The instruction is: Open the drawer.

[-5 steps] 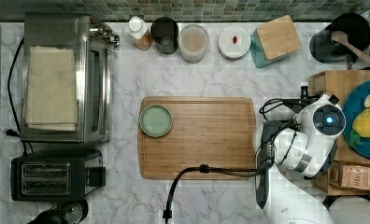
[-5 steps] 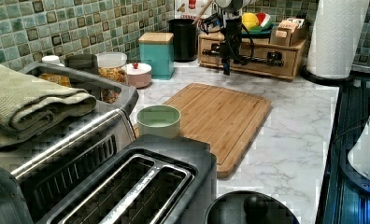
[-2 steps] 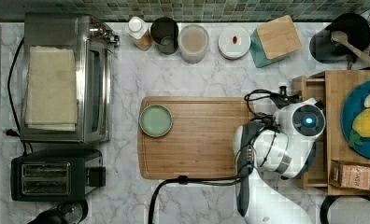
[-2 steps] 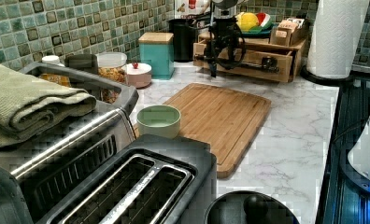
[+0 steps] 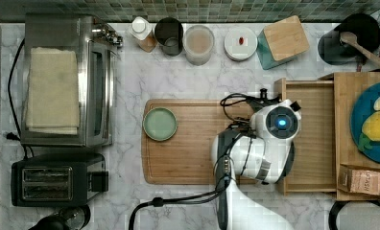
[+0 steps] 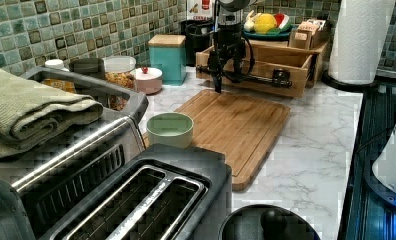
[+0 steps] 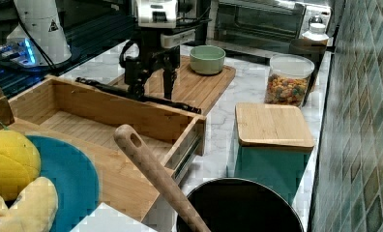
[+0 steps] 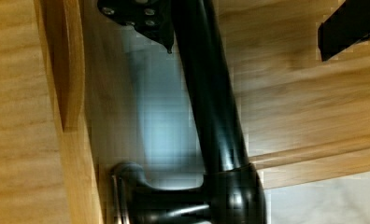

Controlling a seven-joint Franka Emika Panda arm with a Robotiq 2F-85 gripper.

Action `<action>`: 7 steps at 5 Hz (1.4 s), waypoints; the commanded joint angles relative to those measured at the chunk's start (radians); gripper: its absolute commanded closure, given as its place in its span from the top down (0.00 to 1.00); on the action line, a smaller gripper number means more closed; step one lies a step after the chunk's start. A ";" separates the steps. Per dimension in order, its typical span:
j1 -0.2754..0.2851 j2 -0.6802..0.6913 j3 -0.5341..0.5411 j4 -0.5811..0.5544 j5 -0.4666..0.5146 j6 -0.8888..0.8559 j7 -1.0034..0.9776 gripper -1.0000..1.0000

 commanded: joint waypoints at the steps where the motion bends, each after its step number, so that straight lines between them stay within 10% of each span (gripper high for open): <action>1: 0.148 -0.029 0.179 -0.103 0.102 0.019 0.164 1.00; 7: 0.162 -0.039 0.192 -0.093 0.101 0.005 0.187 1.00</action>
